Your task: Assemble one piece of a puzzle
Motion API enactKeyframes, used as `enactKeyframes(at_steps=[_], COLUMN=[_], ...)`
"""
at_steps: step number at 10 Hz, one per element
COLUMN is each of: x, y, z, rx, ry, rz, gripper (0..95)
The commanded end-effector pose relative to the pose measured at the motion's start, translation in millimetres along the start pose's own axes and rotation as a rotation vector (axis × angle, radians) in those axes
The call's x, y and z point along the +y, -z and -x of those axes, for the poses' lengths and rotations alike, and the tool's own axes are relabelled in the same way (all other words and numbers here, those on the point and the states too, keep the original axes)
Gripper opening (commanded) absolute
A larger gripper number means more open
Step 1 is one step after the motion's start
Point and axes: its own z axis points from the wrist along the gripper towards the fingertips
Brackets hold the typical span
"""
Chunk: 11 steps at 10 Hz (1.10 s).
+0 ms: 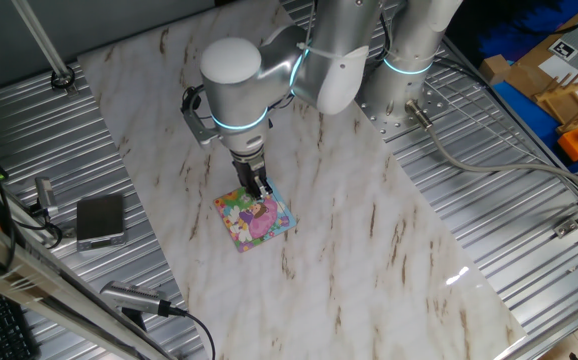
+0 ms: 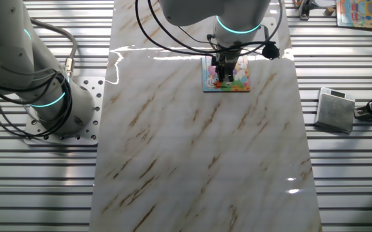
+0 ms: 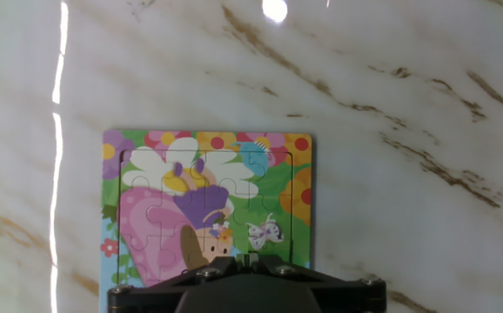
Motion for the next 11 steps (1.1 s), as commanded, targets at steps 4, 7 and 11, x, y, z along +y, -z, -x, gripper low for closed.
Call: enactKeyframes(at_steps=[4, 7, 11], x=[2.3, 2.4, 2.4], y=[-1.4, -1.7, -1.8], z=[-1.6, -1.9, -2.1], rx=[-0.002, -0.002, 0.0], ry=[-0.001, 0.001, 0.003], rz=[-0.001, -0.002, -0.004], gripper=[0.0, 0.0, 0.0])
